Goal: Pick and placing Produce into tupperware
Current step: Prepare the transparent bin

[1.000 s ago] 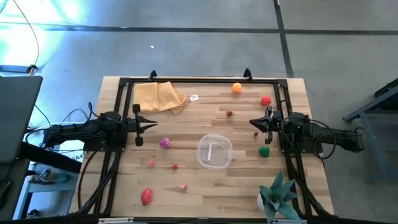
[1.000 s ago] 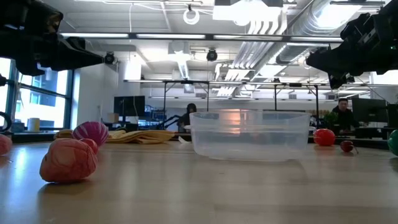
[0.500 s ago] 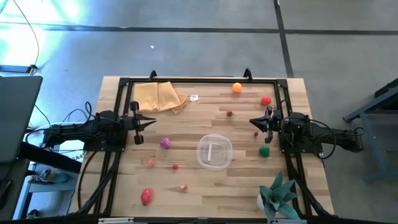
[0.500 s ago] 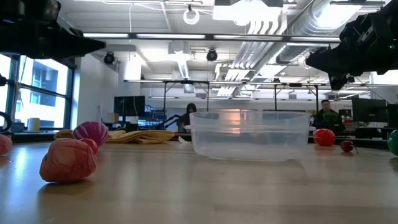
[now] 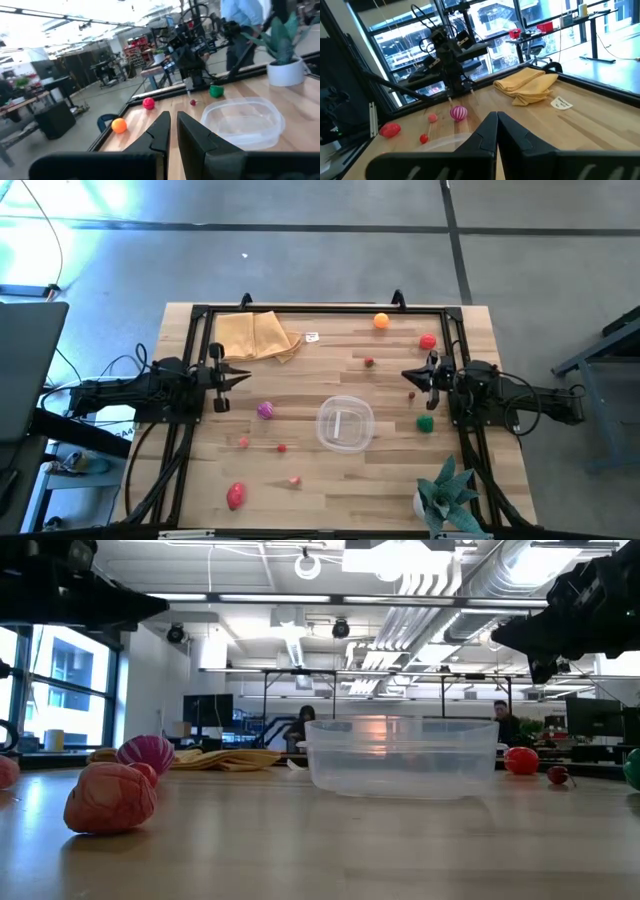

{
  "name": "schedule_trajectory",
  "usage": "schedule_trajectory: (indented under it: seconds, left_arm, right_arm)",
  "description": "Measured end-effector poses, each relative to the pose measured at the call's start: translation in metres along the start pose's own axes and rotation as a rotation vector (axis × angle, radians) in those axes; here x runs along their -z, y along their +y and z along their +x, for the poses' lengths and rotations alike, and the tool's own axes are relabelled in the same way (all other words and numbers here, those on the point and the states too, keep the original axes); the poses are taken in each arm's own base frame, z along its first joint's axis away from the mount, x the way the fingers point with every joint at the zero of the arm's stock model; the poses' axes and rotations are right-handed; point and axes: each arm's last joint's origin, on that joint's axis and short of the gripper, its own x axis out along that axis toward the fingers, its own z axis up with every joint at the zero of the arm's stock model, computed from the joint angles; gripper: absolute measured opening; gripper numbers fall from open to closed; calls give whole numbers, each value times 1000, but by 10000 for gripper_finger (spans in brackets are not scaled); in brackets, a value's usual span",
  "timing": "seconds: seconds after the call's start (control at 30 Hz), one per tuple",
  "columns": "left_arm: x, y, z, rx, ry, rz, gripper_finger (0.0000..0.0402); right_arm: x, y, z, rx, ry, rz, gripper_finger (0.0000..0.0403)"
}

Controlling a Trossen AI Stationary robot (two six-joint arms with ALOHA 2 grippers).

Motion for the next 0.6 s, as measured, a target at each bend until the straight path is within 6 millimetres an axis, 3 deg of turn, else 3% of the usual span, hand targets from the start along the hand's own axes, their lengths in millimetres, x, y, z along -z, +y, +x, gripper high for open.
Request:
schedule_trajectory:
  seconds: [0.33, 0.6]
  left_arm:
    - [-16, 3, -3, 54, -69, 56, 24]
    - [-51, 10, -12, 182, -244, 176, 24]
  right_arm:
    - [-8, 2, 0, -25, -84, -6, 0]
    - [-11, 3, -1, -31, -112, -43, 0]
